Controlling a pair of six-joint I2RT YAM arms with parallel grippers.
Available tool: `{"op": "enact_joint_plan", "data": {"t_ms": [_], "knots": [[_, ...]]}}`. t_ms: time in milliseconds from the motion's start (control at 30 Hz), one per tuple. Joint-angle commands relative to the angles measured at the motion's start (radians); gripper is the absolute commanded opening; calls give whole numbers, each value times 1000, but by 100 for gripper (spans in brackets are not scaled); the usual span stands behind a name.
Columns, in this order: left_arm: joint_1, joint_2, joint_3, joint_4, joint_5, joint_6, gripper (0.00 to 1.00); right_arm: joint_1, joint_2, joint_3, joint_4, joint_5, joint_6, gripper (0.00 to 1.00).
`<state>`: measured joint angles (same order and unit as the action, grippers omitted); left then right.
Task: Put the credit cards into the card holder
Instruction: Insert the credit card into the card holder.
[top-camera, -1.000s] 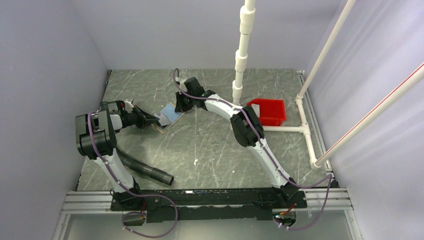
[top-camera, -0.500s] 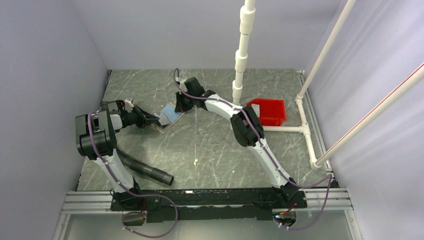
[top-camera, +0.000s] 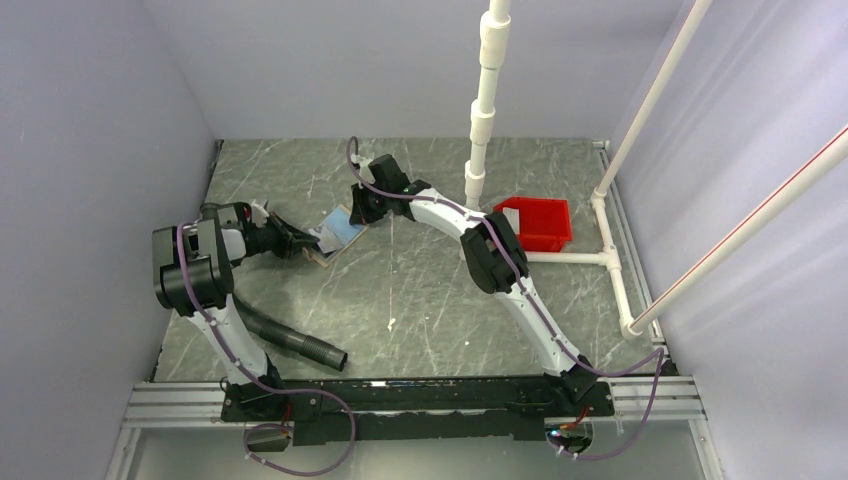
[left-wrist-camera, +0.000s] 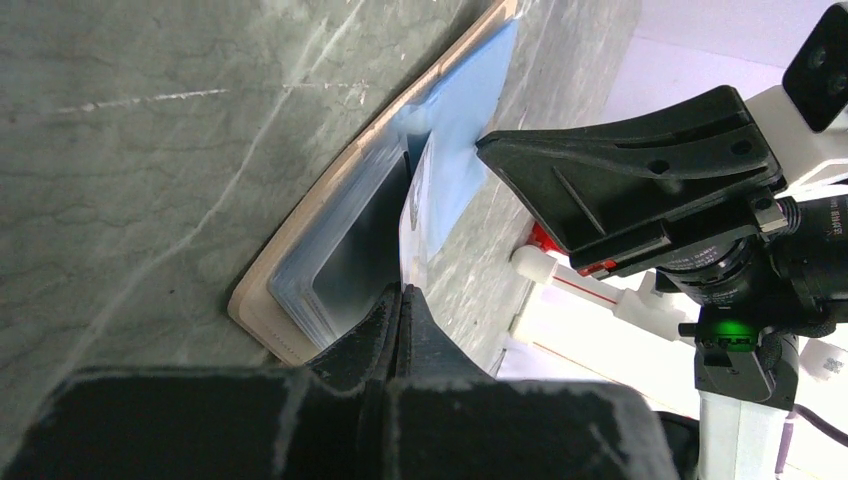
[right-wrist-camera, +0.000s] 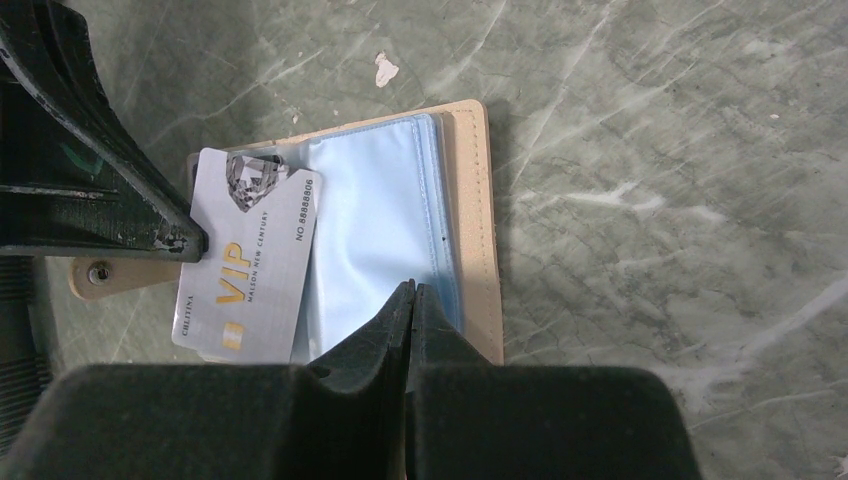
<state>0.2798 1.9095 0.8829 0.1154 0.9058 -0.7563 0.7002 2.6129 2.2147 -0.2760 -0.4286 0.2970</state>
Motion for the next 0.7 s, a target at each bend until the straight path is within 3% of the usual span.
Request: {"op": "enact_joint_plan", "data": {"t_ms": [0, 667], "knots": [[-7, -4, 9, 40, -39, -3, 0, 5, 21, 15, 14, -2, -10, 0], [-41, -6, 13, 58, -177, -58, 0, 8, 16, 5, 17, -4, -11, 0]]}}
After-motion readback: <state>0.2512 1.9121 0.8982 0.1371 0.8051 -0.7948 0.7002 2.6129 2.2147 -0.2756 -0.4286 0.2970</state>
